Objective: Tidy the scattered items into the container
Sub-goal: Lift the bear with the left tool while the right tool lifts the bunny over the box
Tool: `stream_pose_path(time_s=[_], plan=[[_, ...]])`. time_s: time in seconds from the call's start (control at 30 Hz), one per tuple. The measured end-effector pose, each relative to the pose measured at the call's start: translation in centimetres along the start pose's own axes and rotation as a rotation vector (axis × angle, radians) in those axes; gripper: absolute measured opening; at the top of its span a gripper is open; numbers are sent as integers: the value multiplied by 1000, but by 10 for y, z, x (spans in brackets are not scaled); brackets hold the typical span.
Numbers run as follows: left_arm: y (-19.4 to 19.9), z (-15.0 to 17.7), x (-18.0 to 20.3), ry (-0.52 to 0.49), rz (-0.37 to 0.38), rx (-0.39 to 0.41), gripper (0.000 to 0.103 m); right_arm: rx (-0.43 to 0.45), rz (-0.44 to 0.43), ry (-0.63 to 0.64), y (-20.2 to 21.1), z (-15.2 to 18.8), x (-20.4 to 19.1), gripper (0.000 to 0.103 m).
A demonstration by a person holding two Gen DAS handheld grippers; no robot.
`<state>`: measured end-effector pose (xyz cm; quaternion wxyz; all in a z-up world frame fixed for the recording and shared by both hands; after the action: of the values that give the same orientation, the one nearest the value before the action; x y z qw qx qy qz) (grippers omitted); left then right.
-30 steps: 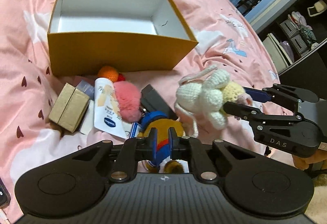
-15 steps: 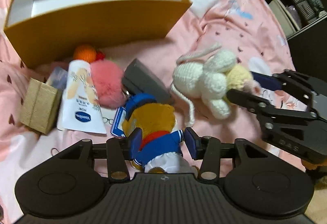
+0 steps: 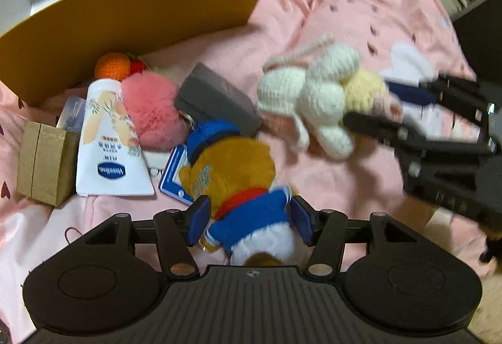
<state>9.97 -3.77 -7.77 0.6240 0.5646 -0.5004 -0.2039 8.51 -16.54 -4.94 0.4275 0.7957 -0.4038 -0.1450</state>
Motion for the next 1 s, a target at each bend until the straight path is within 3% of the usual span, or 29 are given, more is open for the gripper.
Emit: stream_pose_path(time_s=[0.17, 0.33, 0.63, 1.0], plan=[[-2, 0, -4, 28, 1, 31, 59, -2, 1, -16, -5, 3, 2, 47], [13, 6, -5, -9, 14, 90, 47, 7, 12, -8, -1, 0, 1, 46], [55, 4, -16, 21, 70, 239, 46, 93, 49, 95, 24, -23, -11, 45], [108, -35, -31, 47, 89, 413, 46, 238, 101, 227, 41, -82, -18, 45]])
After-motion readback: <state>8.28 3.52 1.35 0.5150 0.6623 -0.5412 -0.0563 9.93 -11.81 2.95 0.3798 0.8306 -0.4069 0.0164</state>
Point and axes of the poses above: each gripper's, at about its wrist camera, not at the fingertips, and y roughly against the way its jaws point, x to its right, z to its underside, the point moved 5 cm from there along -y, roughly the way its jaws point, and after that the axes turned 10 degrees about y, right-handed, at the moved point
